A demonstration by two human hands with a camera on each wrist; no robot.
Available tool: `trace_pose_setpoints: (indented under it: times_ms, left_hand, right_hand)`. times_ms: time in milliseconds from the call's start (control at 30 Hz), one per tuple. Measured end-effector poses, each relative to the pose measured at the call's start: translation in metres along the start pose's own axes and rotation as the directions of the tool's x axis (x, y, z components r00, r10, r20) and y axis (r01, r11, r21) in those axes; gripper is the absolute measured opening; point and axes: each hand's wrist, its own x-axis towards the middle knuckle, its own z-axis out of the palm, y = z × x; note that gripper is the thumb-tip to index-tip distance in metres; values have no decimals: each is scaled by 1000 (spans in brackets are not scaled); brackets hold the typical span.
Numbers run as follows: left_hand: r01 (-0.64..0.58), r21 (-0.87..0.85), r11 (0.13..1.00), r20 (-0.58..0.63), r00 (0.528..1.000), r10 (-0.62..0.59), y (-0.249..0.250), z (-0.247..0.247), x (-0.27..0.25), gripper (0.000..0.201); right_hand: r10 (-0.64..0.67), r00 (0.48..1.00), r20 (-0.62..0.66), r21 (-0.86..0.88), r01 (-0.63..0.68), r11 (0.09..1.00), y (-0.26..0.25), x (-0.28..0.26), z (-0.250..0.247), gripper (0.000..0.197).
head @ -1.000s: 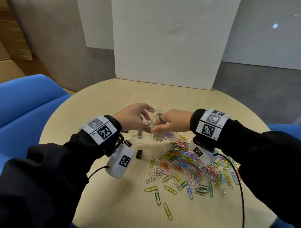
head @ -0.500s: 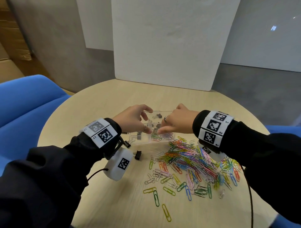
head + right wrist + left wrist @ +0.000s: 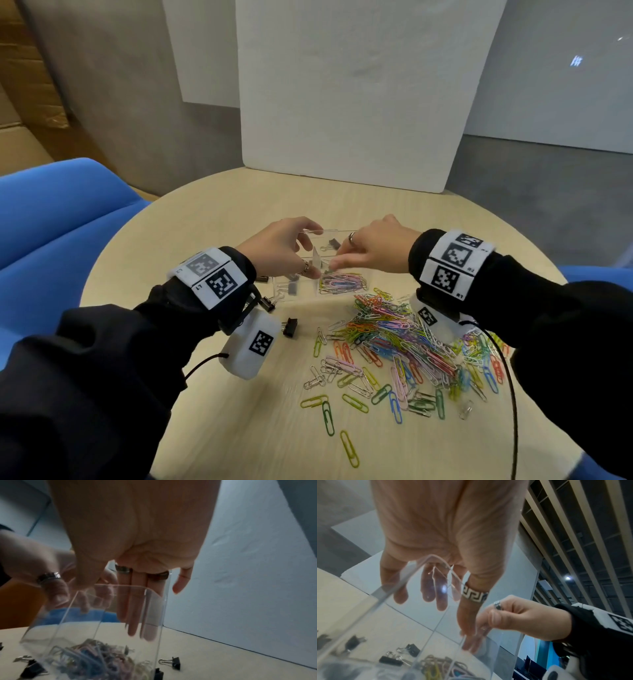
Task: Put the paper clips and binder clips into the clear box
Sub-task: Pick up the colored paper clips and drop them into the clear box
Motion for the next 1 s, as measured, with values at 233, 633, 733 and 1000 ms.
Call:
trace_pose_setpoints:
  times_ms: [233, 633, 733, 1000]
  left_hand:
    - [-4, -7, 1000, -16, 1000, 4, 6, -3, 1, 71]
    - [66, -48, 997, -126, 989, -71, -12, -13, -25, 72]
    - [74, -79, 994, -140, 987, -84, -15, -14, -35, 70]
    - [77, -106, 991, -152, 984, -93, -17, -9, -61, 69]
  right_hand:
    - [-83, 989, 119, 153, 65, 986, -3, 4, 0, 37]
    - [-14, 932, -361, 519, 213, 828, -16, -62, 23, 25]
    - [-290, 954, 82, 296, 255, 921, -40, -86, 45, 42]
    - [-442, 798, 410, -82, 515, 853, -69, -117, 94, 90]
